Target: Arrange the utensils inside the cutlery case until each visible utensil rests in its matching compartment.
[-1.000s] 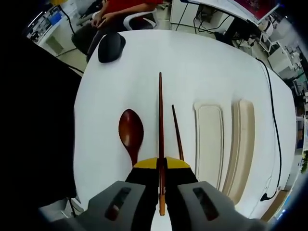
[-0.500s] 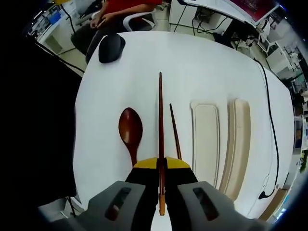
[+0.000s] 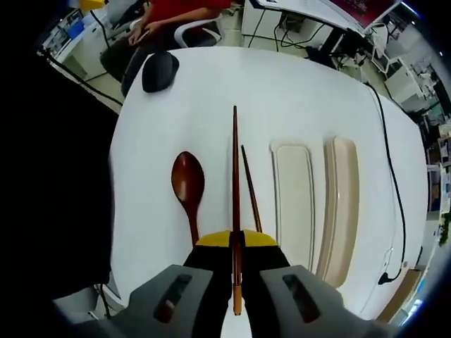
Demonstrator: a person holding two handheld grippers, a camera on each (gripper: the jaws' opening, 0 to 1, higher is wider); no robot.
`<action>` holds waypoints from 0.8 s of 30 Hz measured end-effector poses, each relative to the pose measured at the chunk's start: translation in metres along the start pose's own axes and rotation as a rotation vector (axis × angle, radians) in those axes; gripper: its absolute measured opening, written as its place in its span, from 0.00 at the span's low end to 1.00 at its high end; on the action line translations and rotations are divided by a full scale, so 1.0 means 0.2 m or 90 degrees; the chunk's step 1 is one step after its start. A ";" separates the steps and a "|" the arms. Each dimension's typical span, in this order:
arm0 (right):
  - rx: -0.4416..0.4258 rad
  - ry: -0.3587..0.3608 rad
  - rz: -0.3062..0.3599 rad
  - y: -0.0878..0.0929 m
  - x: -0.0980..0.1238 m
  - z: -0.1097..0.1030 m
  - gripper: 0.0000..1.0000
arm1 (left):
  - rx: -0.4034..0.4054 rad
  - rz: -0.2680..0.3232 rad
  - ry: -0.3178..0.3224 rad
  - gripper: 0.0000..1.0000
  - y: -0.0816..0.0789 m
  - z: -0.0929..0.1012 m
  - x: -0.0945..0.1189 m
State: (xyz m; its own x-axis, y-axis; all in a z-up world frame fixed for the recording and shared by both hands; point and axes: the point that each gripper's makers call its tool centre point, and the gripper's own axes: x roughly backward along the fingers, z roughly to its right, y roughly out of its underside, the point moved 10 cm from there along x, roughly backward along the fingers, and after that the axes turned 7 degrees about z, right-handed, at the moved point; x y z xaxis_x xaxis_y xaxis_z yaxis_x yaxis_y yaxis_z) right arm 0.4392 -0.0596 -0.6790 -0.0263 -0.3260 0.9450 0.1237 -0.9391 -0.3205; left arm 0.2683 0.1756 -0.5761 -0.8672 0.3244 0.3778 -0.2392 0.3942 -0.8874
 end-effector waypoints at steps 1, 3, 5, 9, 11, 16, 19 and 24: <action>-0.001 0.002 0.001 0.00 0.00 0.01 0.00 | 0.000 -0.002 0.001 0.73 0.00 0.00 0.00; -0.004 0.003 0.000 0.01 0.01 0.02 0.00 | 0.001 -0.005 0.002 0.73 0.01 0.01 0.00; -0.004 0.004 -0.002 0.01 0.01 0.03 0.00 | 0.003 -0.007 0.001 0.73 0.01 0.00 0.00; 0.002 0.008 -0.009 0.02 0.02 0.04 0.00 | 0.012 -0.005 -0.007 0.73 0.02 0.00 0.01; -0.002 0.007 -0.009 0.03 0.02 0.05 0.00 | 0.012 -0.009 -0.008 0.73 0.03 0.00 0.01; -0.004 0.007 -0.010 0.04 0.02 0.07 0.00 | 0.017 -0.014 -0.010 0.73 0.04 -0.01 0.02; -0.009 0.008 -0.006 0.05 0.02 0.08 0.00 | 0.014 -0.020 -0.010 0.73 0.05 -0.02 0.01; -0.010 0.001 0.000 0.04 0.03 0.08 0.00 | 0.017 -0.016 -0.017 0.73 0.03 -0.04 0.00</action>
State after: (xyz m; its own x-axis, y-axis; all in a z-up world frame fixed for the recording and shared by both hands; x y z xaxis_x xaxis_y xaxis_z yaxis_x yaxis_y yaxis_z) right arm 0.4569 -0.0675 -0.6741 -0.0278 -0.3263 0.9449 0.1074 -0.9407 -0.3217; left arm 0.2706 0.1852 -0.5798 -0.8716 0.2918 0.3938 -0.2725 0.3794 -0.8842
